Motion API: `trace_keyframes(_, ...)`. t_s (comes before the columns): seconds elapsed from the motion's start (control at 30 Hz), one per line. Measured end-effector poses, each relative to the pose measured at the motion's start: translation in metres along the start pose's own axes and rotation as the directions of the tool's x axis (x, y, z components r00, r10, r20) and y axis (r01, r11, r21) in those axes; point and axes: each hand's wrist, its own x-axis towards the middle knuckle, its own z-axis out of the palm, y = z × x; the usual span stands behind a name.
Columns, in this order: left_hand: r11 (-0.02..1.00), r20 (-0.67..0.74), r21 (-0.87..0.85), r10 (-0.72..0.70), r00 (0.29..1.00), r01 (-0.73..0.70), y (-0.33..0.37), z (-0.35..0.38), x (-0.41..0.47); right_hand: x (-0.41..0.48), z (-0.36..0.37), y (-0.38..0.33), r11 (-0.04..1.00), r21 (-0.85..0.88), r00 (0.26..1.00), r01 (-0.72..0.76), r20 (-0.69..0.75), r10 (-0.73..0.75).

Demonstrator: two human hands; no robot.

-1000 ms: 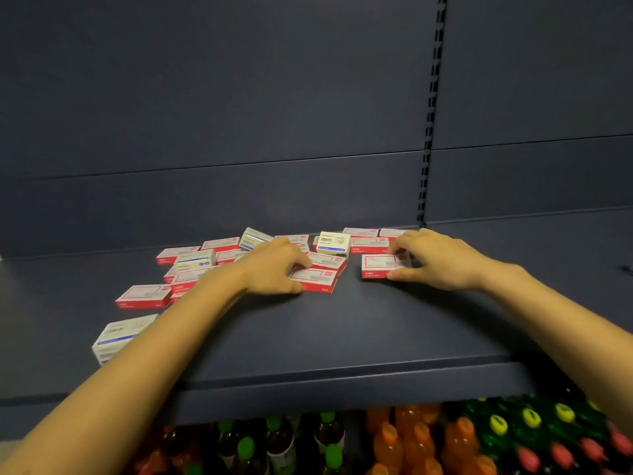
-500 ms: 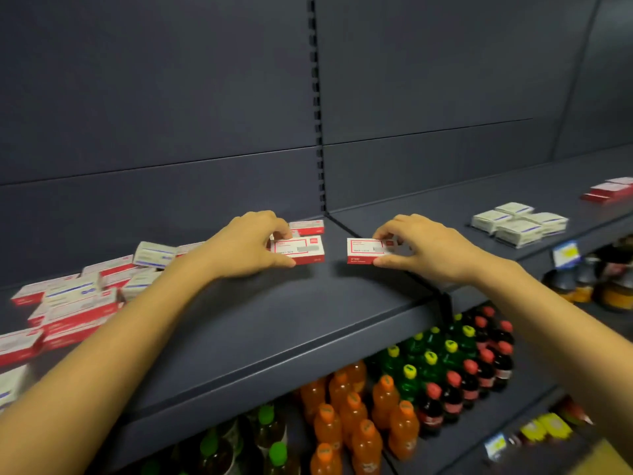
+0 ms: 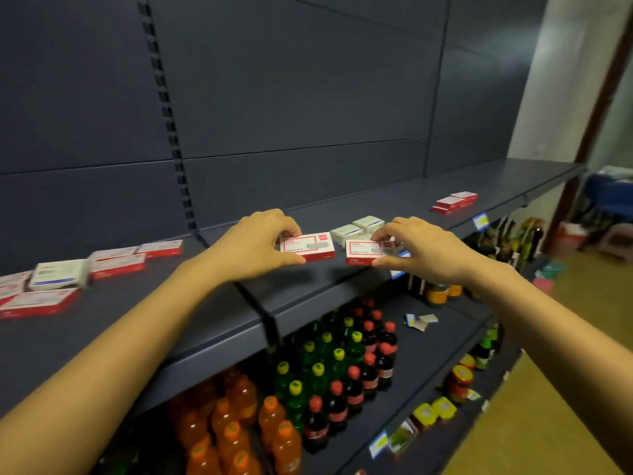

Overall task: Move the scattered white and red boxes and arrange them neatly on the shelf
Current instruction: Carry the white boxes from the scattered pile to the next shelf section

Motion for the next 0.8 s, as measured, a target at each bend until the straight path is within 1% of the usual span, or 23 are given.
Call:
trace_keyframes(0.13,1.000,-0.004,-0.008,0.009,1.000,-0.009,0.044,0.028,0.041,-0.012,-0.015,0.065,1.000,-0.015,1.000,-0.015,0.014,0.016)
trace_keyframes(0.27,1.000,-0.014,-0.002,-0.008,1.000,0.008,0.088,0.055,0.081,-0.023,-0.025,0.128,1.000,-0.024,1.000,-0.012,-0.005,0.012)
trace_keyframes(0.4,0.999,-0.032,-0.024,-0.024,0.999,0.023,0.120,0.079,0.118,-0.030,-0.030,0.184,0.999,-0.024,0.999,-0.027,0.016,0.027)
trace_keyframes(0.6,0.999,-0.014,0.014,-0.032,0.999,0.032,0.153,0.107,0.178,-0.025,-0.033,0.258,0.997,-0.019,0.997,-0.070,0.009,0.071)
trace_keyframes(0.8,0.999,0.017,0.047,-0.006,1.000,0.005,0.167,0.140,0.246,0.001,-0.020,0.323,0.998,-0.009,0.997,-0.069,0.014,0.069)
